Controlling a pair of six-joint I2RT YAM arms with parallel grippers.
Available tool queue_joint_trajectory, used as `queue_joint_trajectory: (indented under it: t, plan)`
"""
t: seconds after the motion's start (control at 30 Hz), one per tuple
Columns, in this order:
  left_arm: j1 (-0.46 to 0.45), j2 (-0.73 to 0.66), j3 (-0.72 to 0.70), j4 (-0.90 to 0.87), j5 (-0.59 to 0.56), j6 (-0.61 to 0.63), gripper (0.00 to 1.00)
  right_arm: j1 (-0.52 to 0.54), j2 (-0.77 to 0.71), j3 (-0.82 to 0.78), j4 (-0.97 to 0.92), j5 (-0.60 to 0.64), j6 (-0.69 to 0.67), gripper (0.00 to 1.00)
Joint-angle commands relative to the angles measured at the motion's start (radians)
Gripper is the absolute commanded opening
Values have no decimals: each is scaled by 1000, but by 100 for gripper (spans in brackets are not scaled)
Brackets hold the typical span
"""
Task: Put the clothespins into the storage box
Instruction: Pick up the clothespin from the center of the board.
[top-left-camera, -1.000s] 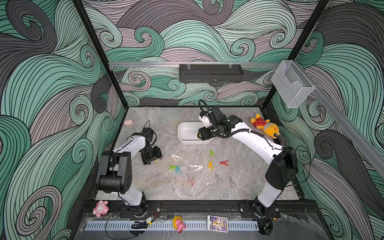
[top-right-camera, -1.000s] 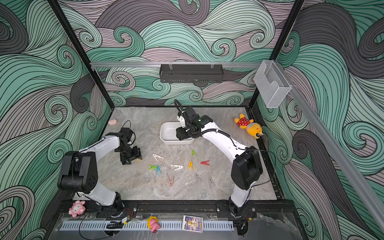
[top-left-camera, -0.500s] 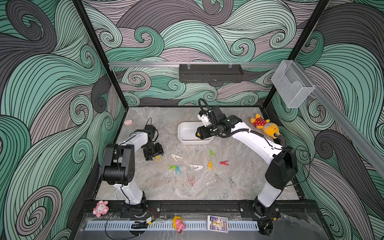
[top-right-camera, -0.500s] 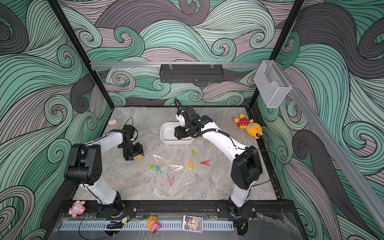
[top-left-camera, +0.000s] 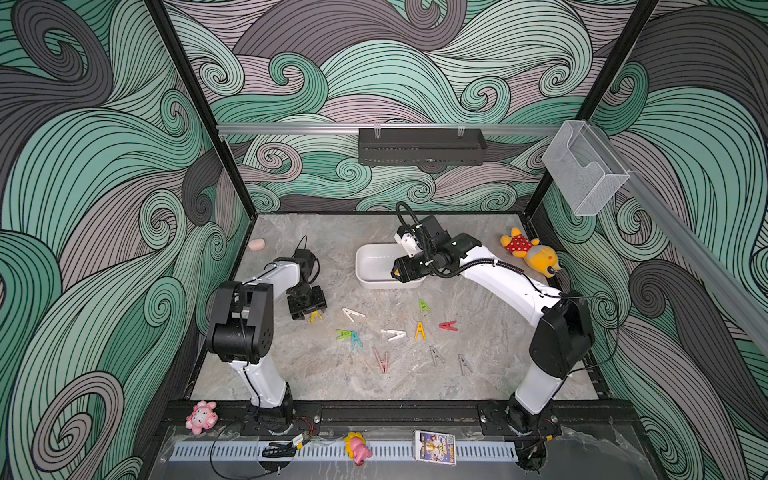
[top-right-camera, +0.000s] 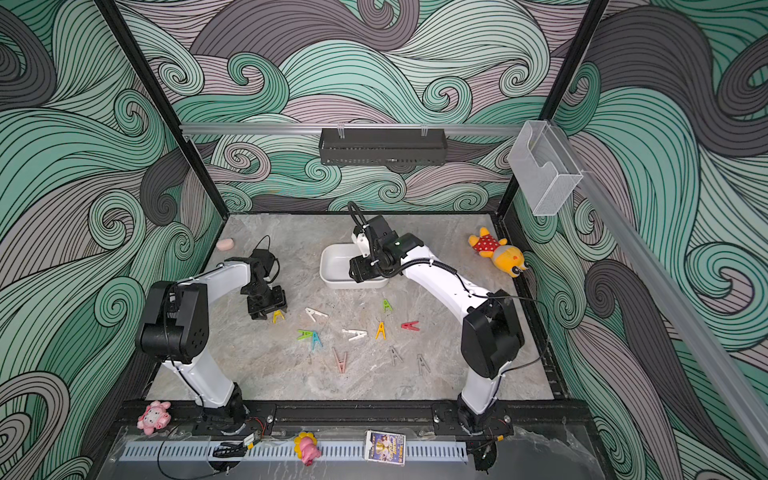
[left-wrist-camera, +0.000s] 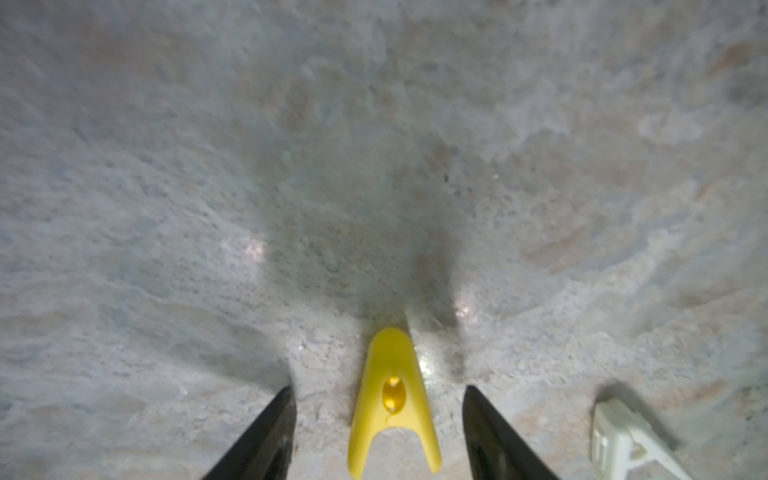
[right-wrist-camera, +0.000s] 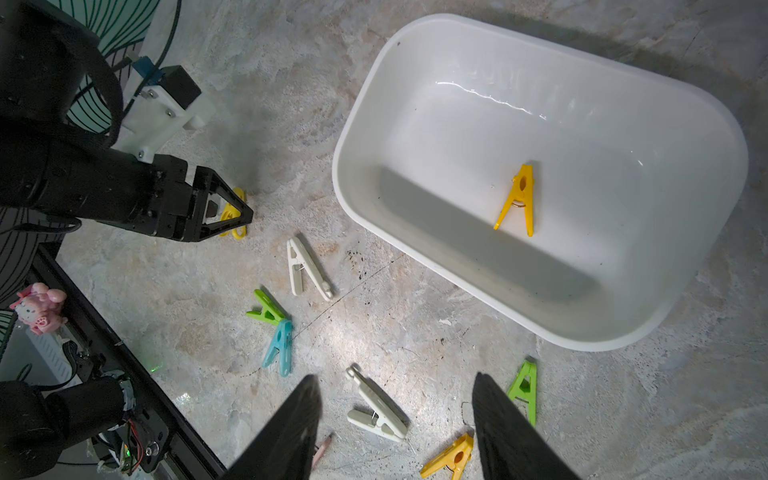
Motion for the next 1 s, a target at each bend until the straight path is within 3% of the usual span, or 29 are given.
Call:
queue_joint_trajectory:
  t: [0.0,0.17,0.6,0.97]
  plan:
    - [-14,30,28,1,-25,-11,65,2,-10,-22,7,1,-11,60]
    - [-20,51,30,10,-35,-24,64,2,-23,-42,9,7,-18,60]
    - [-36,13,7,-17,-46,-58,34,1,-26,-66,42,-12,-25,60]
    - [-37,-29,-1,-33,-35,-56,25,1,-46,-83,49,-7,-13,60]
